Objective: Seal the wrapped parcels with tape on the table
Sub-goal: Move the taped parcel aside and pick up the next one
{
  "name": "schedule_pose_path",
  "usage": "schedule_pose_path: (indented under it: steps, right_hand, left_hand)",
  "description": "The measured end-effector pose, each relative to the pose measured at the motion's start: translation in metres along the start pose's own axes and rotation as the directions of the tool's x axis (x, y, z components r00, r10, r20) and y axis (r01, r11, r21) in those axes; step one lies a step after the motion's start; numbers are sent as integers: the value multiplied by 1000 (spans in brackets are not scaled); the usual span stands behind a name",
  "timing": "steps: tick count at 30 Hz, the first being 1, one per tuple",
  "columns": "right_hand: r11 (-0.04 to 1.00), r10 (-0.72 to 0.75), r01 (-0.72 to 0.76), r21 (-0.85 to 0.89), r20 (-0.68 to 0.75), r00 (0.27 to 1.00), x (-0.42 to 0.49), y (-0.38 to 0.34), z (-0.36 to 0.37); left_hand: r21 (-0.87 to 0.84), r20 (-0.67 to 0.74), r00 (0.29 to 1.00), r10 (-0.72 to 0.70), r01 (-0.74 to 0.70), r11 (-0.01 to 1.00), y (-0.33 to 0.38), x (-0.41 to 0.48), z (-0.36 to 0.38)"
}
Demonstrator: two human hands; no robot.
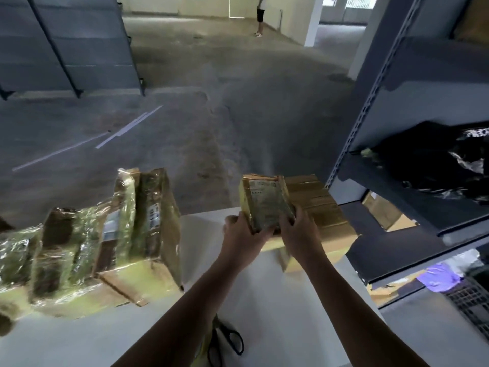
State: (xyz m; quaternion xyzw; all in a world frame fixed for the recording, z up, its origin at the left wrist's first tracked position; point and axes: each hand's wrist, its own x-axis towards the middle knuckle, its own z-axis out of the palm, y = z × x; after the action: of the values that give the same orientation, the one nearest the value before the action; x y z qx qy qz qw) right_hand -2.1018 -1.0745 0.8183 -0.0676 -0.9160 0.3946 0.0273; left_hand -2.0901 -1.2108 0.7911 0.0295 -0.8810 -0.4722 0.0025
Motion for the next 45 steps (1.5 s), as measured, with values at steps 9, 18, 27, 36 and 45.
schedule_pose_path:
  steps: [9, 18, 27, 36, 45]
  right_hand:
    - [990, 53, -69, -123, -128, 990, 41, 40, -41]
    - [983, 46, -58, -176, -72, 996, 53, 62, -57]
    - [923, -215, 162, -350, -119, 969, 35, 31, -43]
    - [878, -462, 454, -151, -22, 887, 16, -39, 7]
    - [856, -517, 498, 140, 221, 827, -22, -118, 102]
  left_hand:
    - [-244, 168, 984, 62, -19, 970, 63, 28, 44]
    - [-193, 316, 948, 23, 41, 980, 80, 55, 78]
    - [-262, 251, 966, -60, 127, 957, 68, 47, 60]
    - [-241, -74, 989, -125, 104, 965, 35, 30, -13]
    - [-146, -435, 883, -174, 122, 982, -22, -33, -145]
